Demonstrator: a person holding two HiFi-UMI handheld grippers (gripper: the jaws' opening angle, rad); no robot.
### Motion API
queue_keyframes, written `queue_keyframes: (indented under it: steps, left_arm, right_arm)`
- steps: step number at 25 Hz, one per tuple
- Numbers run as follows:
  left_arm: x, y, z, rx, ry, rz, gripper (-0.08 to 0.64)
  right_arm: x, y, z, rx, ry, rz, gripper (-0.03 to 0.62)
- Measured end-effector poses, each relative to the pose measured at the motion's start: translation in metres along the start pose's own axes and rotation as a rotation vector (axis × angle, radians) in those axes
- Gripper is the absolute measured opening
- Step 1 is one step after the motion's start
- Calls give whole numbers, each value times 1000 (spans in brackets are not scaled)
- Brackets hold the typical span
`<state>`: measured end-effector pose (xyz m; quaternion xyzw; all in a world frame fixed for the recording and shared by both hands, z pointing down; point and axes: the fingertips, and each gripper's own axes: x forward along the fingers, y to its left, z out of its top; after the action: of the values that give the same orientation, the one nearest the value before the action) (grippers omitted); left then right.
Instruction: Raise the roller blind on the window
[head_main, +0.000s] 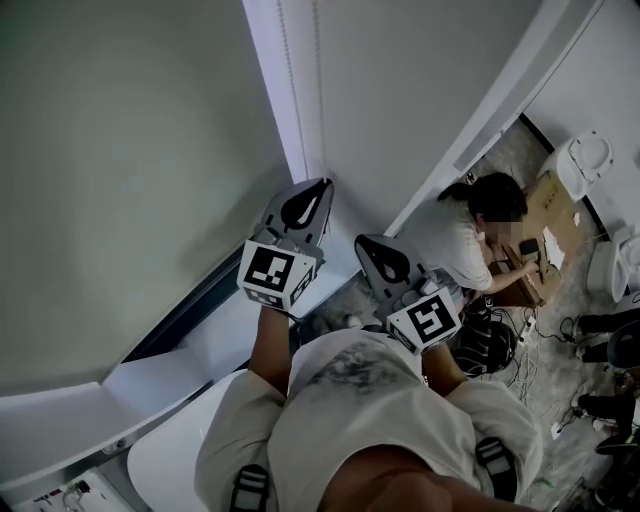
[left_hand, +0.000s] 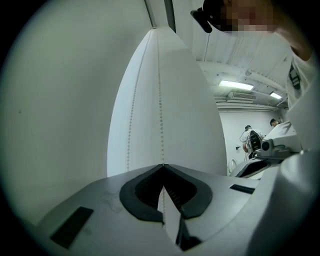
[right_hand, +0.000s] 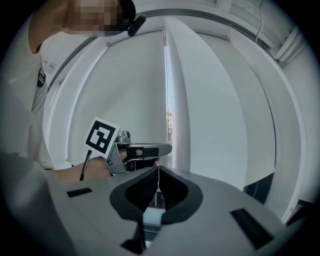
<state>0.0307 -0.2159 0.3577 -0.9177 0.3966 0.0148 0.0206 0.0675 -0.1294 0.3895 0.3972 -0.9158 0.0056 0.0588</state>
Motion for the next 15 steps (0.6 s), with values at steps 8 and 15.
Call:
queue_keyframes:
  steps: [8, 15]
  left_arm:
    - [-31, -1, -12, -14, 43, 8, 6]
    - [-56, 0, -13, -40, 44, 10, 5]
  right_arm:
    - [18, 18, 20, -49, 4, 79, 61]
    - [29, 34, 54, -58, -47, 127, 61]
